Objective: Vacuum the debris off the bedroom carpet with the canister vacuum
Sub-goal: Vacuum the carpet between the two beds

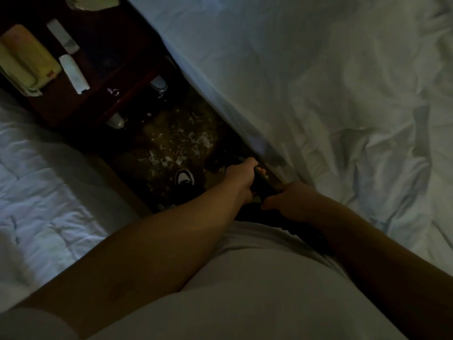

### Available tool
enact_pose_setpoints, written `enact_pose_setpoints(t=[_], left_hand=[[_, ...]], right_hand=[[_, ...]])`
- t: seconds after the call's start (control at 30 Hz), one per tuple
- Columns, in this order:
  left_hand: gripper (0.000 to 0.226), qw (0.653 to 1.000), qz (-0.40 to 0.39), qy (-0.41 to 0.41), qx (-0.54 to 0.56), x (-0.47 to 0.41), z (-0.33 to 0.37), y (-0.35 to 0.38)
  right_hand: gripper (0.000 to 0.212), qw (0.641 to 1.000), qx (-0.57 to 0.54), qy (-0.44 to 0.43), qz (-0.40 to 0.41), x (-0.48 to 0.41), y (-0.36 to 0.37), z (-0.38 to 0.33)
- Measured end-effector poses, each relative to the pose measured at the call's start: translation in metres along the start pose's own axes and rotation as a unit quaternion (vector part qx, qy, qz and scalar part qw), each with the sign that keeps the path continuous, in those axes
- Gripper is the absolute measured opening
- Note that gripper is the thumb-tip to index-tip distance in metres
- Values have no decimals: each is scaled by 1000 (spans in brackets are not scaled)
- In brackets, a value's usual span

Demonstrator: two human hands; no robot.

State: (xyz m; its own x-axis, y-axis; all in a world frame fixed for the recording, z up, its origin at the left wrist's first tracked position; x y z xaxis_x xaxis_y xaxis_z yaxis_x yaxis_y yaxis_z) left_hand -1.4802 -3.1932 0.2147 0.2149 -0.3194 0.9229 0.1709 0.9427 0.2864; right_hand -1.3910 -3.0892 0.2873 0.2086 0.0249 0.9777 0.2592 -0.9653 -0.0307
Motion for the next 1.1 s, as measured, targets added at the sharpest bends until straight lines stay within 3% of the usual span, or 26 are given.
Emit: enact_pose_setpoints(t=[0.33, 0.43, 0.63, 0.93, 1.1], left_hand=[[27, 999, 25, -4, -25, -11, 109, -100], [9, 999, 32, -1, -25, -12, 144, -138], [24, 997, 65, 19, -27, -13, 197, -206], [32, 996, 91, 17, 10, -7, 207, -257], [14, 996, 86, -2, 38, 0, 187, -259]], right_hand=[[22, 1000, -2, -10, -28, -34, 49, -133], [21, 999, -2, -11, -48, -52, 69, -177], [18, 998, 3, -33, -58, -78, 103, -248], [23, 997, 45, -26, -65, -93, 133, -282], [23, 994, 77, -29, -73, -88, 138, -272]])
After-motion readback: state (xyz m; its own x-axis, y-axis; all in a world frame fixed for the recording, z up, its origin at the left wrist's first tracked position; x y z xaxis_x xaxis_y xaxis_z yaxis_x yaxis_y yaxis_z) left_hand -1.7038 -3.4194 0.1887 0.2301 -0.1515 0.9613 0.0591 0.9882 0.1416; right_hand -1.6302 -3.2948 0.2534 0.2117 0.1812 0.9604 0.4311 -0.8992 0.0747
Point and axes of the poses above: each hand's wrist, its own x-axis away from the middle knuckle, its own y-axis out of the palm, z = x × y, the point moved 9 cm from there along -x, towards the middle knuckle, and after that the axes turned 14 degrees about -z, right-handed, at the moved point
